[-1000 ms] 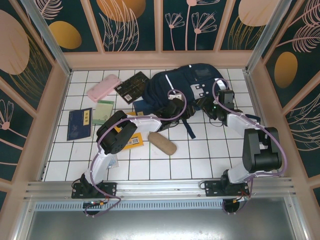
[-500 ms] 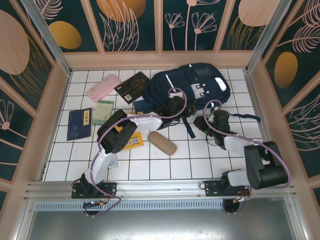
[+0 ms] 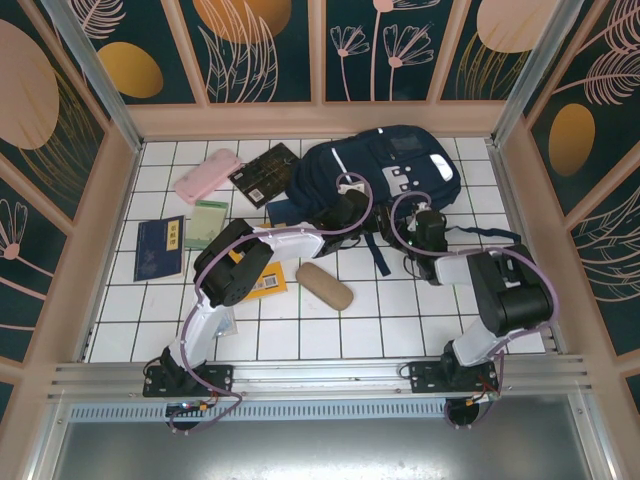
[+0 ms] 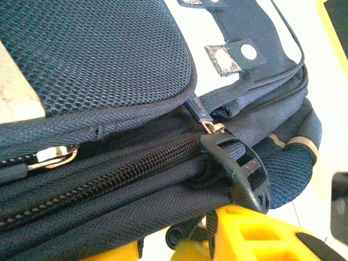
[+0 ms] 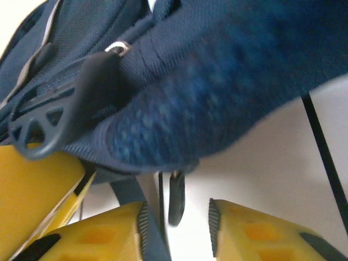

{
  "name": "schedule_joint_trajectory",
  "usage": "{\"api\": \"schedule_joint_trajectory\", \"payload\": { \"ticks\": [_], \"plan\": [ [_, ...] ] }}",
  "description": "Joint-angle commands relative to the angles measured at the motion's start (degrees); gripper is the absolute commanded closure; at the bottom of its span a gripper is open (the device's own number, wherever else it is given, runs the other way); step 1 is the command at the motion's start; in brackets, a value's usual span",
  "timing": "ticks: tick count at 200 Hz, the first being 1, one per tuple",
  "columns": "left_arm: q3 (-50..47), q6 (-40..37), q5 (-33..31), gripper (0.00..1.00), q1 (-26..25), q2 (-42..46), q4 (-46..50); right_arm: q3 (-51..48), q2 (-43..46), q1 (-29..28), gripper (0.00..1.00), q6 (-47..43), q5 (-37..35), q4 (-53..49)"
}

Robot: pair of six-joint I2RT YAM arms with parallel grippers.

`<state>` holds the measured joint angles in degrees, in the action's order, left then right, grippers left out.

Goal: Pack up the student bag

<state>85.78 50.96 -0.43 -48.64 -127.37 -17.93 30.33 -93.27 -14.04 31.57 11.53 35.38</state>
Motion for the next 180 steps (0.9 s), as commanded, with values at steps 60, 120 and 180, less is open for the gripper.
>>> {"api": "schedule_joint_trajectory", "payload": {
  "ticks": [60,120,180],
  "plan": [
    [2.6,0.5,-3.0,0.64,2.8,-0.7,1.4,3.1,13.1,0.5,1.00,-5.0,0.2,-16.4],
    [2.8,1.0,-3.4,0.63,3.5,-1.4,2.1,1.7,25.5,1.0,1.00,-5.0,6.1,-24.7],
    [2.4,1.3,-1.9,0.63,3.4,-1.4,1.6,0.5,22.3,3.4,0.83,-4.7,3.0,-24.8]
  ]
}}
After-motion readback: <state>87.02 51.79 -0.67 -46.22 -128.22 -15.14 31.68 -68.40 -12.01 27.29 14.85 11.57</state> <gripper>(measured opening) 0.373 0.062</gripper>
